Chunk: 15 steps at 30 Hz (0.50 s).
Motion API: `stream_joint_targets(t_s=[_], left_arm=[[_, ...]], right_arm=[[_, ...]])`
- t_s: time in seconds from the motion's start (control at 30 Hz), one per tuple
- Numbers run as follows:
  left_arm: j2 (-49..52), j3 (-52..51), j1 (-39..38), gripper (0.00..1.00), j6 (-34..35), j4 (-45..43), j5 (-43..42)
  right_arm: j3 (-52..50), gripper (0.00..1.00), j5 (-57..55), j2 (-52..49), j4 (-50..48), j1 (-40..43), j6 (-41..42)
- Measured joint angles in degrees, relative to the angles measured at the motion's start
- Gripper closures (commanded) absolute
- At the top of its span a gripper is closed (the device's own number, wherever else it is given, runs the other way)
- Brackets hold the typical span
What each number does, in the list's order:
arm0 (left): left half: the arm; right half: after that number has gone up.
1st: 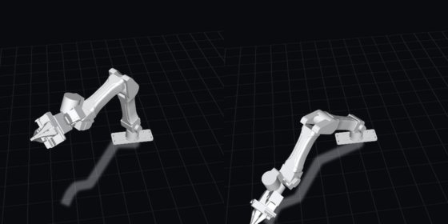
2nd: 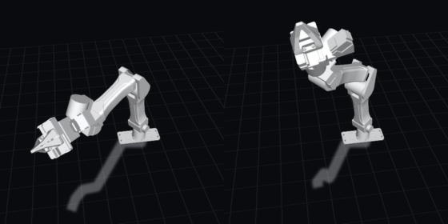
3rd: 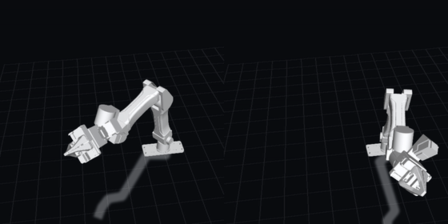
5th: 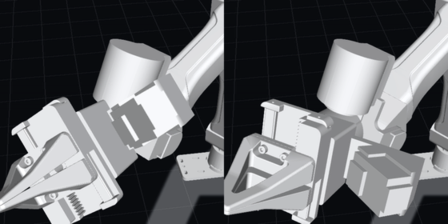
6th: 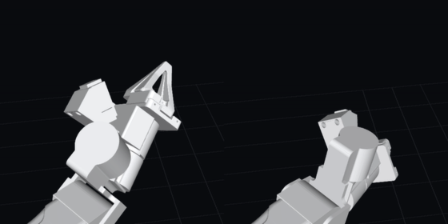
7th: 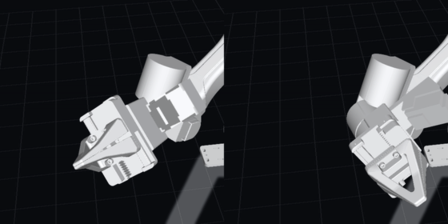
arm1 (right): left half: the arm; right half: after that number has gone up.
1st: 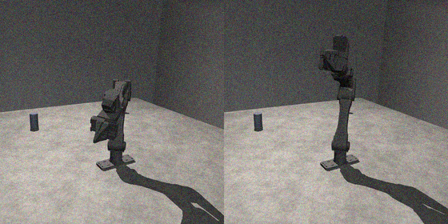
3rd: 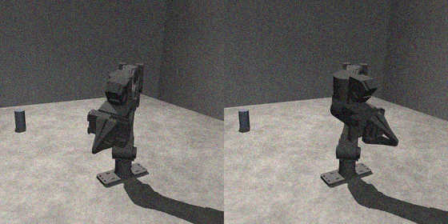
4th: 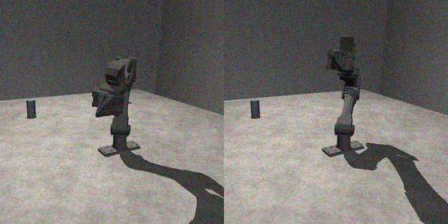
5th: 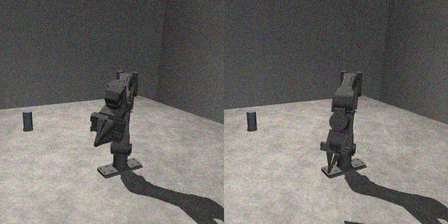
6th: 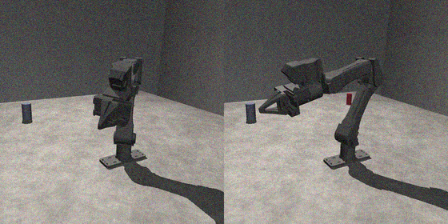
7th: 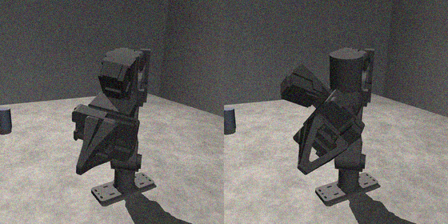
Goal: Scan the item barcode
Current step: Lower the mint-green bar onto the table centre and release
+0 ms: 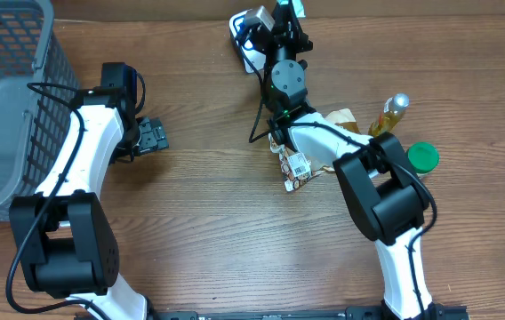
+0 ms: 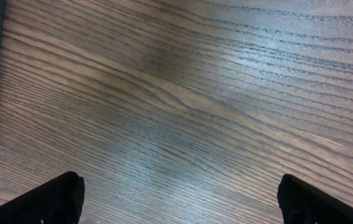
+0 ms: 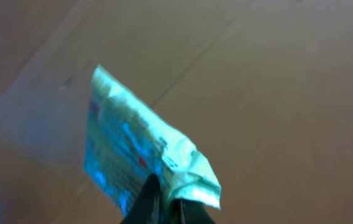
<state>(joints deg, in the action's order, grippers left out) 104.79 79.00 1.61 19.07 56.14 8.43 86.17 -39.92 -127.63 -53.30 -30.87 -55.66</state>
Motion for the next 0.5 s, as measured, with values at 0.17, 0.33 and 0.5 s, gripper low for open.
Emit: stream_joint_targets(t_s=[0.17, 0.33, 0.5], left_arm=[[0.0, 0.0, 0.0, 0.00, 0.0, 0.0, 0.0], [0.0, 0.0, 0.0, 0.01, 0.0, 0.0, 0.0], [0.0, 0.0, 0.0, 0.01, 0.0, -0.1, 0.0]], right_arm=[[0.2, 0.97, -2.9, 3.9, 23.7, -3.4, 5.9], [-0.1, 0.97, -3.1, 9.7, 54.2, -7.4, 19.0], [-0.2, 0.96, 9.9, 20.5, 83.1, -10.1, 38.3]])
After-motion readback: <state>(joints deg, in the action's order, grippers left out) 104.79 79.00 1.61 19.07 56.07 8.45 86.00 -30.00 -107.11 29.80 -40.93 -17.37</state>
